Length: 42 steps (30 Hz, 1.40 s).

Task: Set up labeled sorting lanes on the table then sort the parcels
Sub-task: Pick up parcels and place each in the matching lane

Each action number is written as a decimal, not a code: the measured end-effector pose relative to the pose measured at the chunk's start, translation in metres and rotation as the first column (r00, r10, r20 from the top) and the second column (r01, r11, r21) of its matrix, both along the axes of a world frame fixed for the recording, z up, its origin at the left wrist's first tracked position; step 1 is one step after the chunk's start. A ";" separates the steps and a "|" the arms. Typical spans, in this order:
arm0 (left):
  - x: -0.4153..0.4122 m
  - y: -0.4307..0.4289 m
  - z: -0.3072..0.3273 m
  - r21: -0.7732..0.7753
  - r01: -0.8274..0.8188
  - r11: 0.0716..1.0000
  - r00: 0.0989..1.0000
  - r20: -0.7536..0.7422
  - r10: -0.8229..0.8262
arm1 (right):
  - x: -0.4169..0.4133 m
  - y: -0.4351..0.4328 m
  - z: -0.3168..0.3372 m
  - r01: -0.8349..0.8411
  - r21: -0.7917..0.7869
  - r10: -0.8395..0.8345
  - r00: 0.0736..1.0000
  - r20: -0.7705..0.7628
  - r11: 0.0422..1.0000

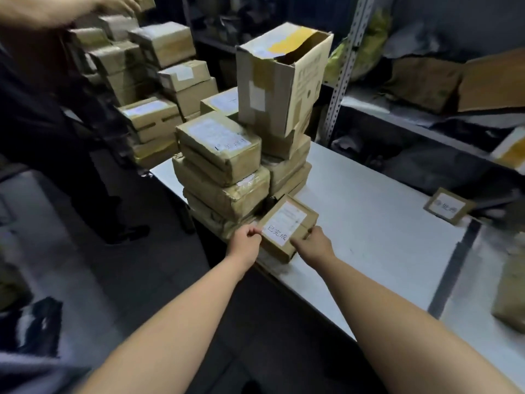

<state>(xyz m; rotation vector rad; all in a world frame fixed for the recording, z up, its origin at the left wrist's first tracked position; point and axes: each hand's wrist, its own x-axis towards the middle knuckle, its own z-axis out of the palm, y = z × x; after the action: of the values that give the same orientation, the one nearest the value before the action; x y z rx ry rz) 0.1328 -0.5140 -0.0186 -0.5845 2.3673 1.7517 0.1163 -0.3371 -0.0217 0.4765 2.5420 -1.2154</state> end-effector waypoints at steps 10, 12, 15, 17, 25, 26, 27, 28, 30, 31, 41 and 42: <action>-0.066 0.000 -0.065 0.120 0.086 0.989 0.926 0.357 -0.124 | -0.017 0.022 -0.033 0.137 0.043 -0.141 0.981 0.130 0.990; -0.076 0.001 -0.073 0.149 0.078 0.986 0.914 0.384 -0.130 | -0.019 0.025 -0.035 0.136 0.034 -0.140 0.979 0.149 0.990; -0.077 0.010 -0.070 0.126 0.122 0.985 0.915 0.369 -0.160 | -0.022 0.031 -0.037 0.152 0.039 -0.156 0.974 0.163 0.988; -0.076 0.022 -0.066 0.111 0.158 0.981 0.912 0.364 -0.188 | -0.021 0.035 -0.037 0.139 0.028 -0.141 0.977 0.162 0.990; -0.074 0.065 -0.049 0.561 0.087 0.823 0.839 0.404 -0.364 | -0.011 0.067 -0.013 0.314 -0.095 -0.306 0.948 0.083 0.945; -0.073 0.069 -0.047 0.582 0.104 0.806 0.834 0.390 -0.390 | -0.011 0.072 -0.008 0.310 -0.114 -0.301 0.949 0.090 0.944; -0.071 0.072 -0.043 0.580 0.119 0.806 0.836 0.379 -0.397 | -0.009 0.075 -0.003 0.321 -0.144 -0.310 0.946 0.093 0.936; -0.069 0.075 -0.037 0.560 0.138 0.817 0.841 0.369 -0.395 | -0.006 0.079 0.003 0.349 -0.177 -0.338 0.937 0.090 0.920; -0.068 0.085 -0.021 0.533 0.190 0.824 0.865 0.306 -0.398 | -0.001 0.092 0.013 0.437 -0.237 -0.434 0.898 0.070 0.867; -0.067 0.093 -0.012 0.540 0.208 0.816 0.871 0.278 -0.406 | 0.003 0.101 0.019 0.479 -0.285 -0.480 0.874 0.075 0.830; -0.022 0.251 0.103 0.510 0.610 0.607 0.744 -0.105 -0.660 | 0.089 0.235 0.120 0.508 -0.604 -0.634 0.774 0.006 0.614; -0.011 0.267 0.116 0.491 0.652 0.578 0.714 -0.139 -0.686 | 0.105 0.249 0.132 0.500 -0.612 -0.650 0.760 -0.030 0.613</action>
<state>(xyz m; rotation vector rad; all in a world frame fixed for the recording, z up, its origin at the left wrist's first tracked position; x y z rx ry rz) 0.1221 -0.2469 0.0971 0.3175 1.5902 1.7820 0.2210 -0.0878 0.1101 1.1071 2.0473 -2.3178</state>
